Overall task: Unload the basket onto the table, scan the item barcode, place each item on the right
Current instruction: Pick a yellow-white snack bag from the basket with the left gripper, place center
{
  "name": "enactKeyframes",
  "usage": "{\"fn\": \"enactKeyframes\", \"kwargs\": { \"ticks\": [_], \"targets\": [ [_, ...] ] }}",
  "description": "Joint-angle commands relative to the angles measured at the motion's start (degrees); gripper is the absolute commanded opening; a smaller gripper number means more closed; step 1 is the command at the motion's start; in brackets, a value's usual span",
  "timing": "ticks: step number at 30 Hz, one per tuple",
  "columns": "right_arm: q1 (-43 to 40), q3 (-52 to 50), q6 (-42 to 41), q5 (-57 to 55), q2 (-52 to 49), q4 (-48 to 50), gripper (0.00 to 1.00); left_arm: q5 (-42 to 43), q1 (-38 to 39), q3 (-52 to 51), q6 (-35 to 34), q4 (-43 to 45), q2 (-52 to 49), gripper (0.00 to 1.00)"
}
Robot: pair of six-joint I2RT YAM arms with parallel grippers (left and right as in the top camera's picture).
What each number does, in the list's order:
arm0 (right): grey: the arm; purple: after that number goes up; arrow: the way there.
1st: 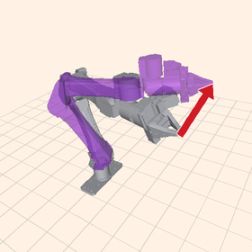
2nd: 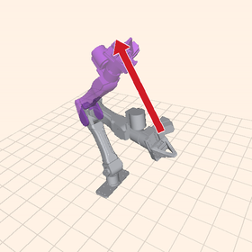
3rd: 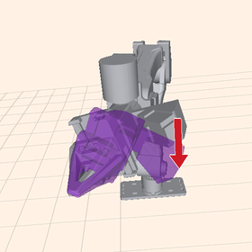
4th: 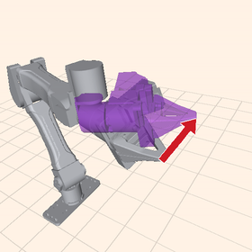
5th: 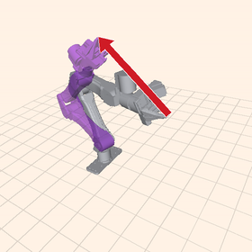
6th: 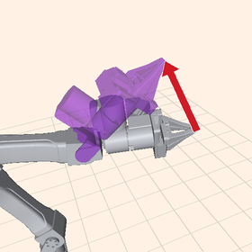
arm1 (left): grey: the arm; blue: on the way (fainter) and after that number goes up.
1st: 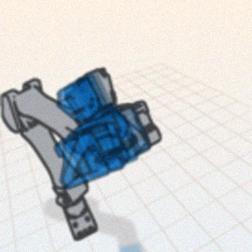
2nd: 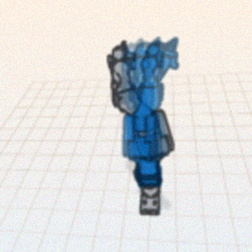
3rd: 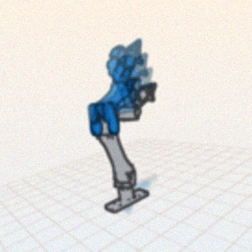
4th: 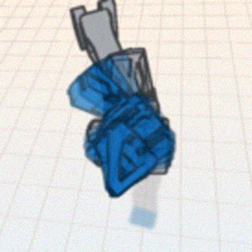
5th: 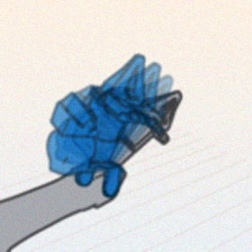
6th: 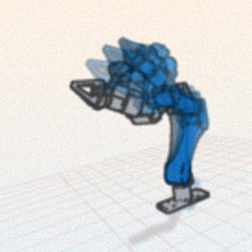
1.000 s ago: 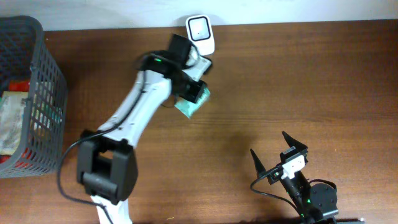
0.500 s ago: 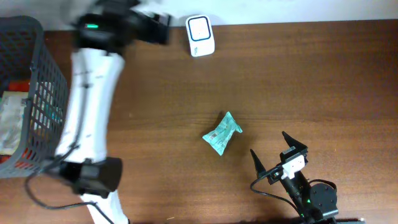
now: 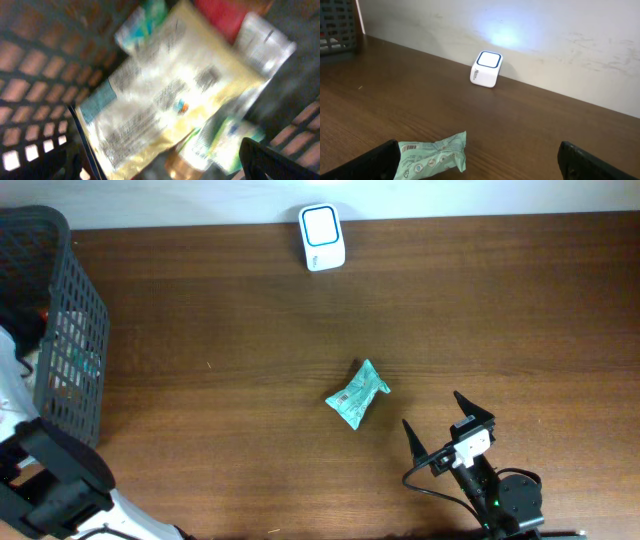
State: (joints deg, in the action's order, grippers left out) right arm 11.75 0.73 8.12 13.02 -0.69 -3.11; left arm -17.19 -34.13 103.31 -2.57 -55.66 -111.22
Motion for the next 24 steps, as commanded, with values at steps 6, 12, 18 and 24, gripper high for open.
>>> {"fn": "enactKeyframes", "kwargs": {
  "ticks": [6, 12, 18, 24],
  "targets": [
    [-0.2, -0.4, -0.2, 0.3, 0.4, -0.1, 0.99, 4.7, -7.5, -18.0, 18.4, 11.5, 0.2, 0.94],
    [-0.2, -0.4, -0.2, 0.3, 0.4, -0.1, 0.99, 9.2, -8.3, -19.1, 22.9, 14.1, -6.1, 0.87],
    [-0.2, -0.4, -0.2, 0.3, 0.4, -0.1, 0.99, 9.3, -8.3, -14.2, 20.3, 13.1, -5.3, 0.0],
    [-0.2, -0.4, -0.2, 0.3, 0.4, -0.1, 0.99, 21.9, -2.3, -1.0, 10.2, 12.6, 10.4, 0.0]
  ]
}}
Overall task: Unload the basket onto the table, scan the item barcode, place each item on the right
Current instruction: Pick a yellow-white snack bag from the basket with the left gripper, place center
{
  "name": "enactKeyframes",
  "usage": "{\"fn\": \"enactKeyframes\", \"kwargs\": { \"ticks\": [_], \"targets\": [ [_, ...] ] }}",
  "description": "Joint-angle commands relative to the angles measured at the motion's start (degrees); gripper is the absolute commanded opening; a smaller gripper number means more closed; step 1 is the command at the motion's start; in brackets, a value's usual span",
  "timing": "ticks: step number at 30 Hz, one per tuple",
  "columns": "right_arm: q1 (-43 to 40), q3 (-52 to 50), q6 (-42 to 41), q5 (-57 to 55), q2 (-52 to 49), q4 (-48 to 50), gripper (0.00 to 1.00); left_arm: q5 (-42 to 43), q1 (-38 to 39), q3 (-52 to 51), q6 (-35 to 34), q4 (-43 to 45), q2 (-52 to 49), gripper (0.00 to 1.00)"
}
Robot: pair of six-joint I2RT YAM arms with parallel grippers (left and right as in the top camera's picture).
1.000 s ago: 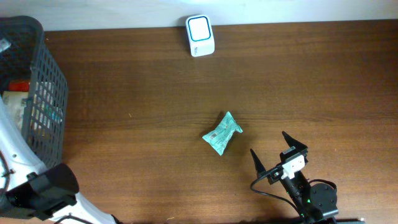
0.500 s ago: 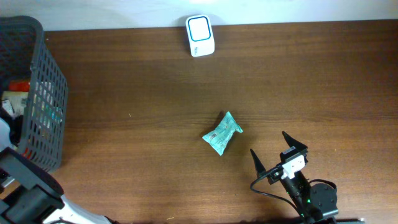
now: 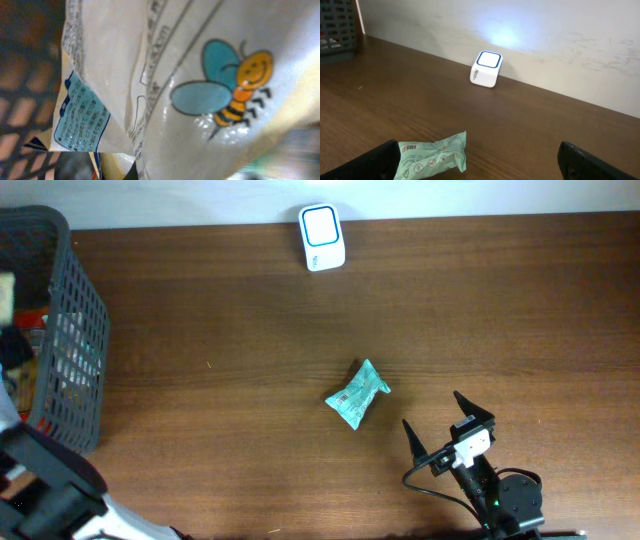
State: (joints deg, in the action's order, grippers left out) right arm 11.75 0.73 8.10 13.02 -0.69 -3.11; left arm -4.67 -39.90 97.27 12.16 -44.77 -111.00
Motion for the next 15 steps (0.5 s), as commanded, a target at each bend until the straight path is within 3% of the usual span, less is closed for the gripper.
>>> {"fn": "enactKeyframes", "kwargs": {
  "ticks": [1, 4, 8, 10, 15],
  "targets": [
    [-0.2, -0.4, -0.2, 0.3, 0.4, -0.1, 0.99, 9.9, 5.8, 5.3, -6.2, 2.8, 13.7, 0.0],
    [-0.2, -0.4, -0.2, 0.3, 0.4, -0.1, 0.99, 10.0, 19.5, 5.3, -6.3, 1.8, 24.8, 0.0],
    [-0.2, -0.4, -0.2, 0.3, 0.4, -0.1, 0.99, 10.4, 43.6, -0.6, -3.3, -10.7, 23.6, 0.0],
    [-0.2, -0.4, -0.2, 0.3, 0.4, -0.1, 0.99, 7.6, 52.9, -8.8, 10.9, -10.8, 20.8, 0.0],
    [-0.2, -0.4, -0.2, 0.3, 0.4, -0.1, 0.99, 3.2, 59.3, -14.7, 24.4, -4.5, 10.4, 0.0]
  ]
}}
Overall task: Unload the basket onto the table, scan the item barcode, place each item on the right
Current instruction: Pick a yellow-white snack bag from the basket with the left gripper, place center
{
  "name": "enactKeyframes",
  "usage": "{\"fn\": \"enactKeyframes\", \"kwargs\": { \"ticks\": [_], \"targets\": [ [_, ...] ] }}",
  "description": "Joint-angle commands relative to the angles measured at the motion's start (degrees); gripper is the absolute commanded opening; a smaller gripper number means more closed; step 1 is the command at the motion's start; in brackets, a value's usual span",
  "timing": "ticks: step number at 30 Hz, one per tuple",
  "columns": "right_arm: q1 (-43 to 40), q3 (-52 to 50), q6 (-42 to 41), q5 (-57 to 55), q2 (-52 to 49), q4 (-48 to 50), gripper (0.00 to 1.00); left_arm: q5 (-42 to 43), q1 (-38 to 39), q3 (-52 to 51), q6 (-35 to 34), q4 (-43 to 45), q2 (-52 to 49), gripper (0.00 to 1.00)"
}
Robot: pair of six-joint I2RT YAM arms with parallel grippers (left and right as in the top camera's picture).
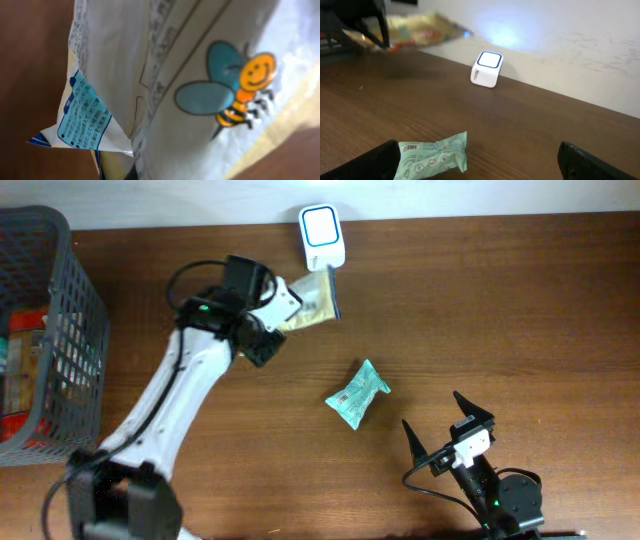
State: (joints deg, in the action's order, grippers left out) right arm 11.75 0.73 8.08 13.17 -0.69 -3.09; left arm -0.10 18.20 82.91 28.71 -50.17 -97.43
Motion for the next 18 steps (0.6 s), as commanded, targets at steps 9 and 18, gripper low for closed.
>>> {"fn": "enactKeyframes", "kwargs": {
  "ticks": [9, 18],
  "targets": [
    [-0.2, -0.4, -0.2, 0.1, 0.4, -0.1, 0.99, -1.2, 3.5, 0.6, 5.0, -0.5, -4.2, 0.99],
    [-0.2, -0.4, -0.2, 0.1, 0.4, -0.1, 0.99, -9.0, -21.6, 31.2, -29.3, -7.6, -1.4, 0.99]
  ]
}}
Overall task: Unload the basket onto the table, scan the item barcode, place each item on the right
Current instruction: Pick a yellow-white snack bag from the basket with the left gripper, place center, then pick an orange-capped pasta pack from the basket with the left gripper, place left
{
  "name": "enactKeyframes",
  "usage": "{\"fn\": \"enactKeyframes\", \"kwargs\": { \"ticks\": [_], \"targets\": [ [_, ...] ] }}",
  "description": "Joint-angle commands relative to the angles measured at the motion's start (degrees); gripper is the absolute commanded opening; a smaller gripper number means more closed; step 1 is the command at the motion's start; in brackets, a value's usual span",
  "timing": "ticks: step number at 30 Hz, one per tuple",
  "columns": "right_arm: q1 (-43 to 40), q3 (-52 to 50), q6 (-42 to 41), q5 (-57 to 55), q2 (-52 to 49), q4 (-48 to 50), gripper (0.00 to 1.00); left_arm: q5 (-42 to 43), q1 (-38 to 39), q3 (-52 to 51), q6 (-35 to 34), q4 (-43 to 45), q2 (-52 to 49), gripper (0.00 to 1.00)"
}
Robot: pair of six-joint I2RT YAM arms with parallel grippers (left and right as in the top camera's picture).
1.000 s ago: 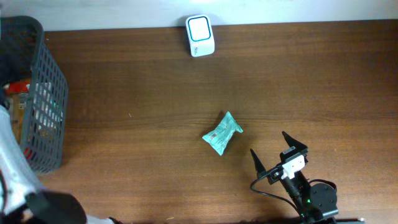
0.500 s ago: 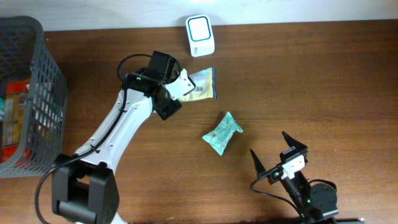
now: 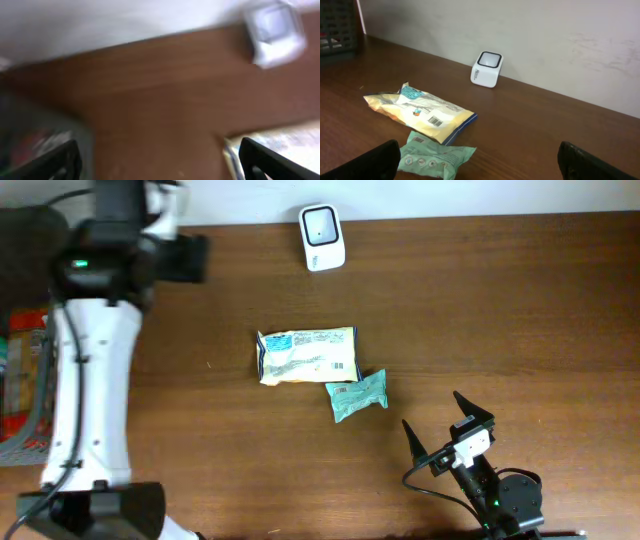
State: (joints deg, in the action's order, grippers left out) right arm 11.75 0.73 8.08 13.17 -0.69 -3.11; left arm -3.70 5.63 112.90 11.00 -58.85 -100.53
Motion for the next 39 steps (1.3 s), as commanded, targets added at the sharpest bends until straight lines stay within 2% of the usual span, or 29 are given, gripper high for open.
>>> {"fn": "enactKeyframes", "kwargs": {
  "ticks": [1, 4, 7, 8, 10, 12, 13, 16, 18, 26, 27, 28, 29, 30, 31, 35, 39],
  "targets": [
    [-0.2, -0.4, -0.2, 0.1, 0.4, -0.1, 0.99, -11.2, -17.8, 1.2, -16.2, 2.8, 1.6, 0.99],
    [-0.2, -0.4, -0.2, 0.1, 0.4, -0.1, 0.99, -11.1, -30.2, 0.6, -16.4, 3.0, 0.7, 0.99],
    [-0.2, -0.4, -0.2, 0.2, 0.4, -0.1, 0.99, -10.6, -36.3, -4.9, -16.3, 3.7, -1.0, 0.99],
    [-0.2, -0.4, -0.2, 0.1, 0.4, -0.1, 0.99, -10.6, -38.6, -9.8, -15.0, 5.4, -2.8, 0.99],
    [-0.2, -0.4, -0.2, 0.1, 0.4, -0.1, 0.99, -10.5, -40.3, -16.5, -9.0, 9.2, -6.0, 1.0],
    [-0.2, -0.4, -0.2, 0.2, 0.4, -0.1, 0.99, -11.0, -42.2, -21.9, -7.0, 12.0, -9.3, 0.99],
    [-0.2, -0.4, -0.2, 0.1, 0.4, -0.1, 0.99, -11.1, -43.6, -22.6, -6.9, 12.5, -10.9, 0.99],
    [-0.2, -0.4, -0.2, 0.1, 0.4, -0.1, 0.99, -6.0, -46.2, -22.8, -1.0, 14.0, -14.5, 0.98],
    [-0.2, -0.4, -0.2, 0.1, 0.4, -0.1, 0.99, -6.0, -46.2, -22.8, 2.3, 14.6, -16.9, 0.98],
    [-0.2, -0.4, -0.2, 0.1, 0.4, -0.1, 0.99, -7.1, -47.2, -22.9, 2.8, 15.8, -23.5, 0.96],
    [-0.2, -0.4, -0.2, 0.1, 0.4, -0.1, 0.99, -7.1, -47.2, -22.9, 2.8, 15.9, -24.3, 0.88],
    [-0.2, -0.4, -0.2, 0.1, 0.4, -0.1, 0.99, -7.1, -47.2, -22.9, 2.8, 16.0, -24.9, 0.63],
    [-0.2, -0.4, -0.2, 0.1, 0.4, -0.1, 0.99, -7.1, -47.3, -22.9, 2.8, 16.0, -25.0, 0.29],
    [-0.2, -0.4, -0.2, 0.1, 0.4, -0.1, 0.99, -7.1, -47.3, -22.8, 2.8, 16.0, -25.0, 0.06],
    [-0.2, -0.4, -0.2, 0.1, 0.4, -0.1, 0.99, -7.1, -47.3, -22.8, 2.8, 15.8, -25.0, 0.0],
    [-0.2, -0.4, -0.2, 0.1, 0.4, -0.1, 0.99, -6.5, -46.9, -21.4, 1.3, 13.5, -21.4, 0.0],
    [-0.2, -0.4, -0.2, 0.2, 0.4, -0.1, 0.99, 7.1, -45.0, -14.8, -1.8, 14.1, -7.4, 0.0]
  ]
}}
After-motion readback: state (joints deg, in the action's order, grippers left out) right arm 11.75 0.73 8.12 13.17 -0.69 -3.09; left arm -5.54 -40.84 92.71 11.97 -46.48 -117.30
